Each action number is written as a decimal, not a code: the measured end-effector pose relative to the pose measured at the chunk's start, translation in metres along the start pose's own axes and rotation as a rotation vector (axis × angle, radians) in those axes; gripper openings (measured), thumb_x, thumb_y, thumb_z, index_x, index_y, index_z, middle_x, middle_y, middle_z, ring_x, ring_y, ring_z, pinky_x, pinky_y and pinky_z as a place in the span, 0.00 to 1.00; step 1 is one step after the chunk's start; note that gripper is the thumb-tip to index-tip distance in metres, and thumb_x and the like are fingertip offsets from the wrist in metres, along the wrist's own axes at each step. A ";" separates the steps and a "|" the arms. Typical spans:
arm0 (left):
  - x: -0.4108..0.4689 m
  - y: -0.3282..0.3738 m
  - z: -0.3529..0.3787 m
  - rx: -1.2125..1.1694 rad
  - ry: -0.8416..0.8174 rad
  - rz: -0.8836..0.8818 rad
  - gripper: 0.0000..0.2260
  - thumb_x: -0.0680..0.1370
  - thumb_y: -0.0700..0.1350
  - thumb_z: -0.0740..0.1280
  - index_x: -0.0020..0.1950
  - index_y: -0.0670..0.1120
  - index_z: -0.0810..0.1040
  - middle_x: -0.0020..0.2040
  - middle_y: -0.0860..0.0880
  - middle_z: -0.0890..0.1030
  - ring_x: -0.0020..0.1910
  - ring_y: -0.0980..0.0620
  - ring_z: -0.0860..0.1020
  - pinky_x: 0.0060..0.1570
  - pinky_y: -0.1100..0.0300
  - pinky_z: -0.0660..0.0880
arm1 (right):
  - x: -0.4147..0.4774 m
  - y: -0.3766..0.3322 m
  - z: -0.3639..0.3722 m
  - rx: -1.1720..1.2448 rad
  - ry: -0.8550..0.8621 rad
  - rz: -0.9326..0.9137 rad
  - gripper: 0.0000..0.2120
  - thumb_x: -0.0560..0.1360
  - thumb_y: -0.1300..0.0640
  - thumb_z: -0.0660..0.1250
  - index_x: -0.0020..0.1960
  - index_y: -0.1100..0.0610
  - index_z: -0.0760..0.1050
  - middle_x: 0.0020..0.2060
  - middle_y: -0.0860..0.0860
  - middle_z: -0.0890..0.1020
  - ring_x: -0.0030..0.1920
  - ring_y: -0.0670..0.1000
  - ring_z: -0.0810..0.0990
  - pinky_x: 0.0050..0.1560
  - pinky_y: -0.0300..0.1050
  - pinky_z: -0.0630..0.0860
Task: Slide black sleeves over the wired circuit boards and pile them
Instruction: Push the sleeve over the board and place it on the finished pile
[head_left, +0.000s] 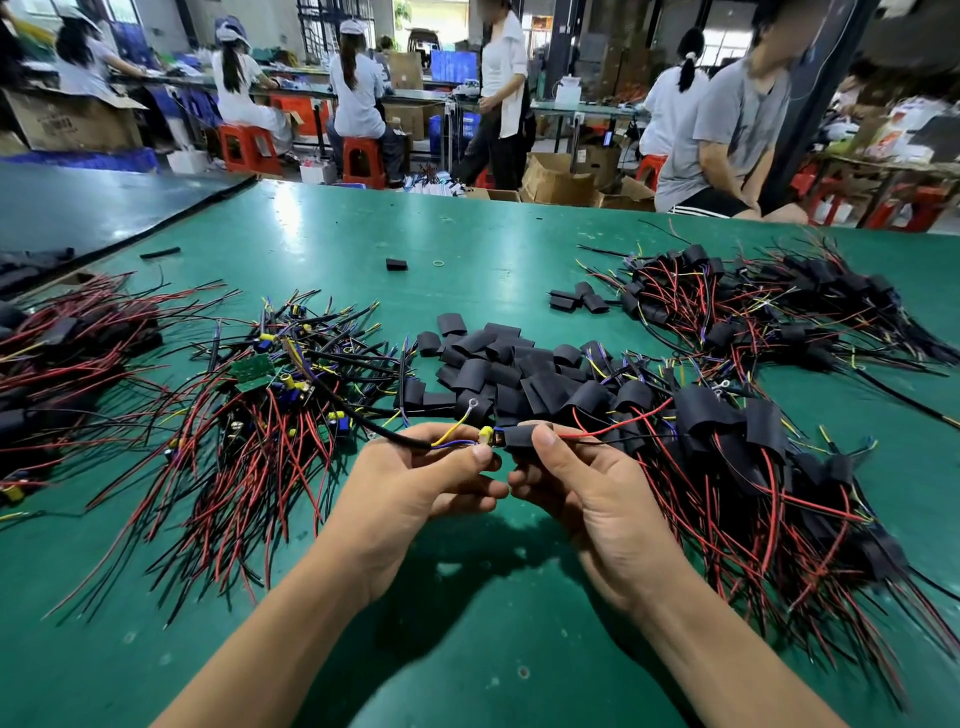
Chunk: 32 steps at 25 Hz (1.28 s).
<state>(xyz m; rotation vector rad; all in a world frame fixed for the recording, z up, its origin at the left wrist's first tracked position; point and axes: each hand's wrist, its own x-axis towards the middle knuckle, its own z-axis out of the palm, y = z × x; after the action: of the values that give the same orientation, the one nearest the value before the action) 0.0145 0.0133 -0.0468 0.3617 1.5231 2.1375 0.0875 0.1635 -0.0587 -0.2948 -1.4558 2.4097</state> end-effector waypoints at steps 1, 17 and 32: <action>0.000 0.000 -0.001 0.020 -0.005 0.004 0.14 0.67 0.41 0.75 0.49 0.37 0.80 0.42 0.39 0.84 0.38 0.41 0.84 0.37 0.58 0.81 | 0.000 0.000 0.000 -0.021 0.005 -0.020 0.16 0.65 0.50 0.77 0.49 0.59 0.86 0.44 0.58 0.86 0.37 0.50 0.83 0.41 0.40 0.81; -0.002 0.007 -0.003 -0.022 -0.132 -0.171 0.16 0.67 0.42 0.76 0.51 0.36 0.79 0.43 0.37 0.84 0.39 0.42 0.84 0.36 0.59 0.81 | -0.006 -0.008 0.000 -0.335 0.000 -0.214 0.11 0.68 0.51 0.74 0.48 0.55 0.84 0.42 0.55 0.87 0.41 0.52 0.85 0.44 0.37 0.78; -0.002 0.007 -0.001 -0.149 -0.078 -0.261 0.07 0.67 0.39 0.73 0.43 0.45 0.87 0.44 0.41 0.85 0.38 0.47 0.85 0.35 0.61 0.81 | -0.010 0.005 0.000 -0.533 0.015 -0.385 0.15 0.72 0.41 0.74 0.53 0.50 0.83 0.45 0.50 0.87 0.48 0.50 0.86 0.53 0.48 0.79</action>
<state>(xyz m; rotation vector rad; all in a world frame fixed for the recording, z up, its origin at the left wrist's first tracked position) 0.0137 0.0096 -0.0411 0.1813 1.2819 1.9915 0.0958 0.1579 -0.0635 -0.1285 -1.9262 1.6960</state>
